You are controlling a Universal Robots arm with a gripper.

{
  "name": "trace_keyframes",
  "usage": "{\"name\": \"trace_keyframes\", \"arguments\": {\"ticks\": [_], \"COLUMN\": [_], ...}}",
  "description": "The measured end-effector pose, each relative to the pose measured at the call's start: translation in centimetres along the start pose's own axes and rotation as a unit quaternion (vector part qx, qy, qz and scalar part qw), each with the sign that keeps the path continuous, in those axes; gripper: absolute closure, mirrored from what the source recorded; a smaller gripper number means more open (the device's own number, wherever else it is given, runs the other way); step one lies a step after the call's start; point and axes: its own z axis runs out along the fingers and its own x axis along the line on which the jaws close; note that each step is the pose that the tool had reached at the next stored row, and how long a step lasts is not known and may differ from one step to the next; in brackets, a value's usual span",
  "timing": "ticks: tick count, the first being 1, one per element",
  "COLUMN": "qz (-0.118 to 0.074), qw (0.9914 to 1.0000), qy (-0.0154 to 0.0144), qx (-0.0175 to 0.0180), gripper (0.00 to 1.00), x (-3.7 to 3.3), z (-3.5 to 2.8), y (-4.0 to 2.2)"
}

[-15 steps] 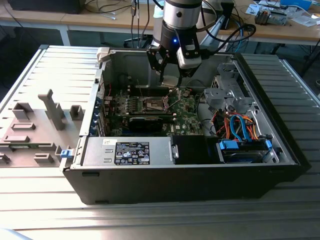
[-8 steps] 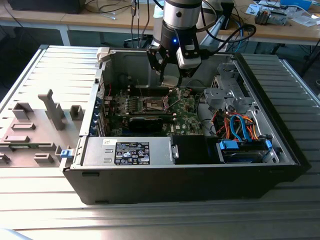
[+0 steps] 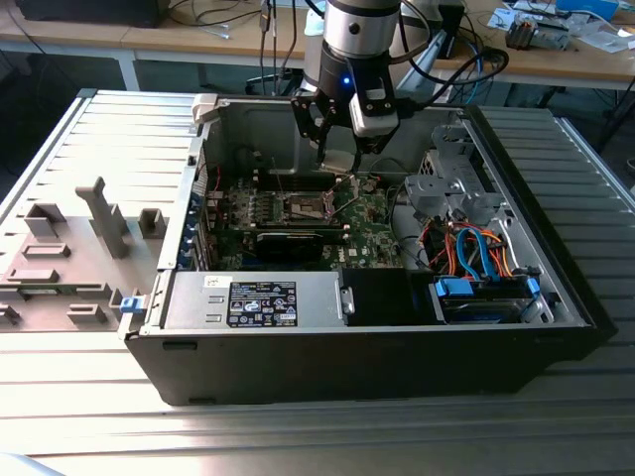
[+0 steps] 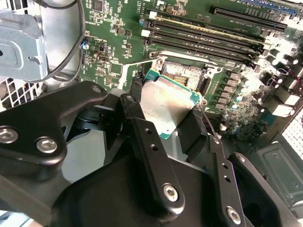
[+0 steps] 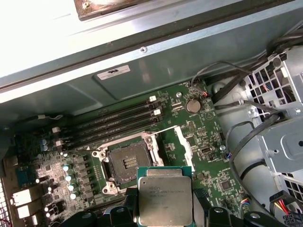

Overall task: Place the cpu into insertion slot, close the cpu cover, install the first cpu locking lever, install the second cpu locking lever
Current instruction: 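Place the cpu into insertion slot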

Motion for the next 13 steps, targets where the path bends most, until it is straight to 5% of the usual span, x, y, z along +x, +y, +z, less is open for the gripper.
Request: {"name": "trace_keyframes", "arguments": {"ticks": [13], "qz": [0.018], "qw": [0.99984], "qy": [-0.0016], "qx": [0.0004], "gripper": [0.46], "x": [0.00], "z": [0.03], "y": [0.00]}}
